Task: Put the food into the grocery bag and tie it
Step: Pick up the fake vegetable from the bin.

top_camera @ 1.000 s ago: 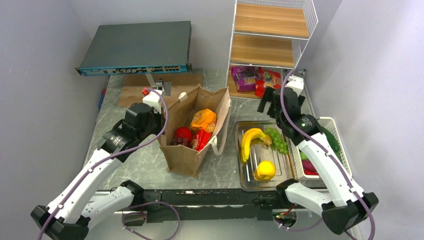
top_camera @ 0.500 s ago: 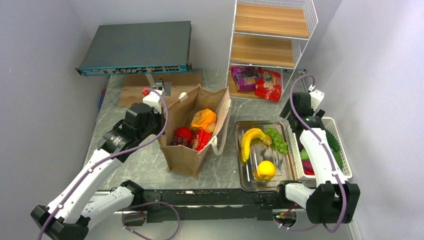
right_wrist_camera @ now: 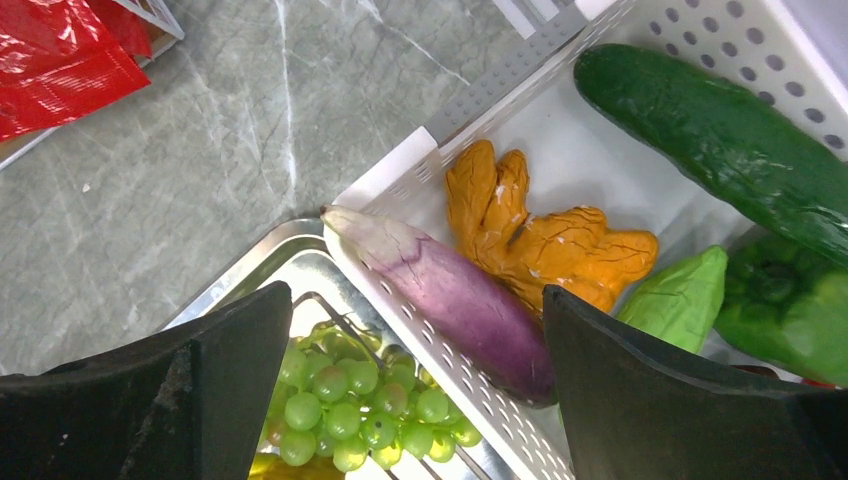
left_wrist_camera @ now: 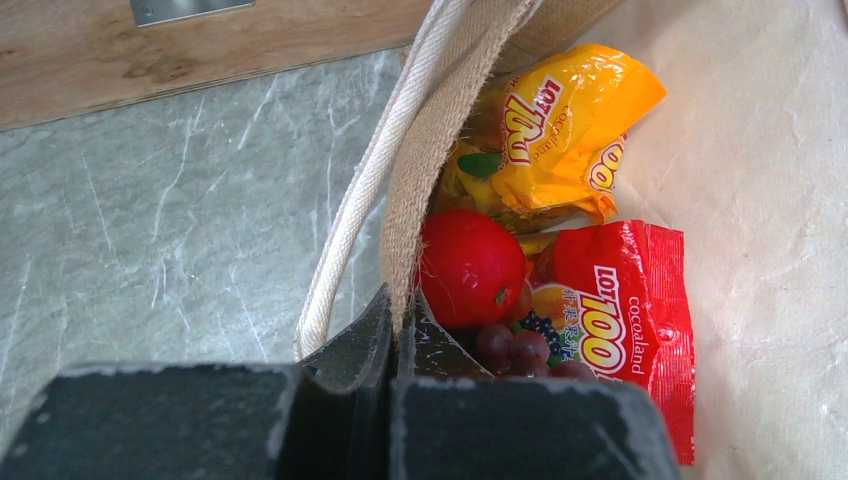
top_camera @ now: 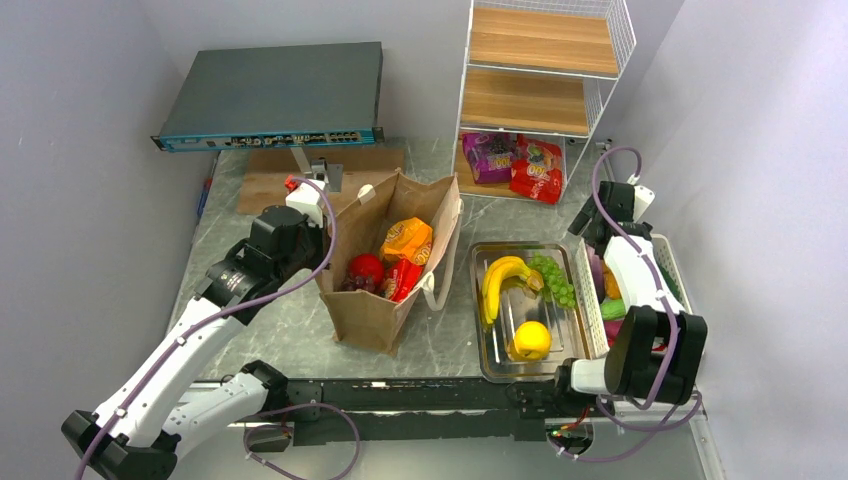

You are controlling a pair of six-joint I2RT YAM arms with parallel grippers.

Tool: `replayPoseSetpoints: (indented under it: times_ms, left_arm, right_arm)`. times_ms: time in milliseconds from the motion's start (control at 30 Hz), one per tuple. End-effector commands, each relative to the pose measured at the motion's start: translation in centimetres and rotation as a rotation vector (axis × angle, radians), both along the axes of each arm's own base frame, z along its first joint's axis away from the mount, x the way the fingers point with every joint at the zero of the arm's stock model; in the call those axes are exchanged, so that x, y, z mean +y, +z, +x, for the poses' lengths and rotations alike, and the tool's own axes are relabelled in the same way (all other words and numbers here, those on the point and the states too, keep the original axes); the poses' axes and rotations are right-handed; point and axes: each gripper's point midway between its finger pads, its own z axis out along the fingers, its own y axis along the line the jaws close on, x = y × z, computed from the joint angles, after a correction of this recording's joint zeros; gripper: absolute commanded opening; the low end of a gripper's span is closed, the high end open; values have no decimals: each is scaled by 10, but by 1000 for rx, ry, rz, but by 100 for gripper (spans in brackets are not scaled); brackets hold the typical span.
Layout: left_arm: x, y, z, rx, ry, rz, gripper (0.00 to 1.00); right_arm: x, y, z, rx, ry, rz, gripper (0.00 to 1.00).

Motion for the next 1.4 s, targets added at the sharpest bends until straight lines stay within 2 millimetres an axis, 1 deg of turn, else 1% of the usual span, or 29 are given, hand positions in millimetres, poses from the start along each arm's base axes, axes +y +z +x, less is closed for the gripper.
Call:
replayPoseSetpoints:
  times_ms: [0,267,467,700,900,967,1067,1100,1133,1267,1367]
  left_arm:
    - [-1,32,12,-124,13,-39,0]
    - [-2,29,13,-115,11,-32,0]
    - [-3,28,14,-112,8,-29,0]
    - [-5,26,14,-103,-2,-30,0]
    - [-4,26,15,-104,3,-28,0]
    - [-5,26,15,-103,3,-28,0]
    - [-4,26,15,-103,5,-26,0]
    - [-4,26,15,-103,4,-26,0]
    - [-4,26,15,-104,5,-27,0]
    - [-4,26,15,-104,5,-27,0]
    - [-4,25,15,-102,4,-24,0]
  right_arm:
    - [-5,2,22,-76,-8,30,93]
    - [-10,-8,31,-75,-25,54,88]
    - [-12,-19,33,-56,-33,63,81]
    - [-15,-15,32,-70,-37,62,60]
    - [-14,-18,31,-64,-36,68,36]
    - [-15,-16,30,-66,-37,68,33]
    - [-14,-10,30,-76,-37,67,29]
    - [-14,-8,30,-82,-33,66,24]
    - [-14,-5,30,-87,-32,65,22]
    - [-13,7,29,-113,-28,64,7]
    - [-12,14,27,-132,-26,59,1]
